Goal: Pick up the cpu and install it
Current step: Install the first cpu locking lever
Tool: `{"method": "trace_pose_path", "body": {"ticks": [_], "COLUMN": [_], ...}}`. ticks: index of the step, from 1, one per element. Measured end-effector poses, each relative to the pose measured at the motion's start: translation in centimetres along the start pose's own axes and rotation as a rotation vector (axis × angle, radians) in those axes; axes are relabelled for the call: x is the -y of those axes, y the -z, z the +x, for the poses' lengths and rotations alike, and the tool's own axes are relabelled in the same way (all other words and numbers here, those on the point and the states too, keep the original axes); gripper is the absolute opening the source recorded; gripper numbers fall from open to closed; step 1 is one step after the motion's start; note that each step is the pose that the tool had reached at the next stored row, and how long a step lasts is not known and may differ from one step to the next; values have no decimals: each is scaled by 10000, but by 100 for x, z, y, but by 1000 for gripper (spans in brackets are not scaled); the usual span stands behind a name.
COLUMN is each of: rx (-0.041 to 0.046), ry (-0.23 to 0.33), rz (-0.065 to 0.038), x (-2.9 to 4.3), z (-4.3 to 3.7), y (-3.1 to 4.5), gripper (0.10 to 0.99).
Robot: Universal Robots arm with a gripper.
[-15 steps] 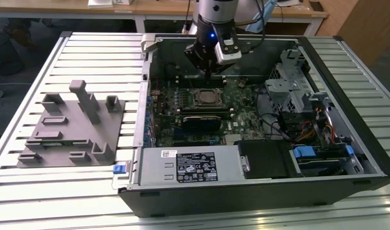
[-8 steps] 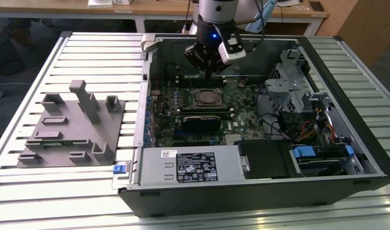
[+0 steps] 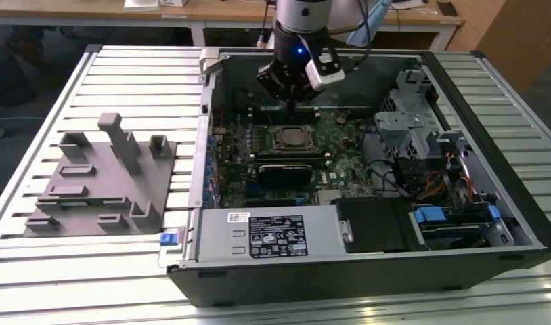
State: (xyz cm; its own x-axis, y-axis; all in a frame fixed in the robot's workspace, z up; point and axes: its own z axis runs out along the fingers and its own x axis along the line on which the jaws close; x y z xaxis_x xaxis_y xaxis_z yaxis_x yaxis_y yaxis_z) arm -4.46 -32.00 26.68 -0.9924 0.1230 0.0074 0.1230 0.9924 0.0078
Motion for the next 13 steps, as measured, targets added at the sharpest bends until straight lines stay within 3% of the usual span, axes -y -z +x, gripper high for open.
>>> {"method": "trace_pose_path", "body": {"ticks": [5, 10, 13], "rx": [0, -10, -3], "ry": [13, 700, 744], "rz": [-7, -19, -21], "x": [13, 15, 18], "z": [107, 115, 143], "y": [-5, -11, -15], "gripper": [106, 106, 106]}}
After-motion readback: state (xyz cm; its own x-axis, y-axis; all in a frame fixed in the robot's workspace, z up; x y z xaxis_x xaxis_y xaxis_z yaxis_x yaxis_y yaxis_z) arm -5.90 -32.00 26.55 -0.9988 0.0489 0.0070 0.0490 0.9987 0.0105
